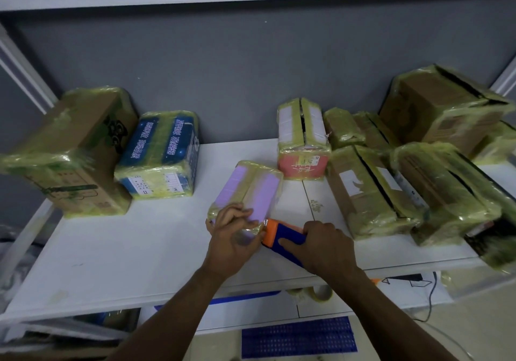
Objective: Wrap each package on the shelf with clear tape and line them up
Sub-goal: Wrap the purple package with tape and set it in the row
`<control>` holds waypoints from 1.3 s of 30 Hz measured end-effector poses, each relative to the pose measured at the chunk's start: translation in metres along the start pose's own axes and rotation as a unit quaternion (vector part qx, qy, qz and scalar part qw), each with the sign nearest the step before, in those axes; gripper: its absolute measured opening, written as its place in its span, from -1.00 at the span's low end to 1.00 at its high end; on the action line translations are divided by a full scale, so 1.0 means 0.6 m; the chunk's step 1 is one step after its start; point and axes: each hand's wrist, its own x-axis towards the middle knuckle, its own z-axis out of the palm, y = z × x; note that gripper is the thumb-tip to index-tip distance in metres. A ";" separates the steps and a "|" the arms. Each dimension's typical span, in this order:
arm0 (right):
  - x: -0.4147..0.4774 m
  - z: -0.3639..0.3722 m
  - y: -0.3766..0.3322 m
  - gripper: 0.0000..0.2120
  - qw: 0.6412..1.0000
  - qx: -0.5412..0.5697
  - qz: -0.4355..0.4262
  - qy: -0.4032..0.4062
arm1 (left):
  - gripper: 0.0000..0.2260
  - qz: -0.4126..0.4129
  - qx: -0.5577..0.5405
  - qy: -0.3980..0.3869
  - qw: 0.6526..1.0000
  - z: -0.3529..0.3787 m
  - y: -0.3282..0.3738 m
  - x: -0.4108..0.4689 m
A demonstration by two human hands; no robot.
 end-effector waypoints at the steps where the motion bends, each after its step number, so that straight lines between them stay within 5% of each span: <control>1: -0.002 0.000 -0.002 -0.46 1.000 -0.010 -0.004 0.008 | -0.65 -0.002 -0.005 0.000 1.000 -0.002 0.003 0.001; 15: 0.008 0.004 0.017 -0.46 0.998 0.005 0.035 0.054 | -0.67 0.007 0.034 0.039 0.999 -0.025 0.015 0.010; 19: 0.019 -0.003 0.030 -0.47 0.987 0.142 0.049 0.056 | -0.26 -0.059 0.219 -0.033 0.973 -0.033 0.021 0.010; 22: 0.023 0.001 0.032 -0.45 0.964 0.253 0.059 0.052 | -0.15 -0.095 0.300 -0.072 0.946 -0.041 0.029 0.013; 35: 0.008 0.018 0.049 -0.50 0.913 0.396 0.092 0.022 | -0.32 -0.132 0.326 -0.230 0.908 -0.092 0.021 0.088; 39: 0.000 0.021 0.057 -0.47 0.906 0.408 0.108 0.031 | -0.29 -0.144 0.346 -0.174 0.911 -0.117 0.024 0.101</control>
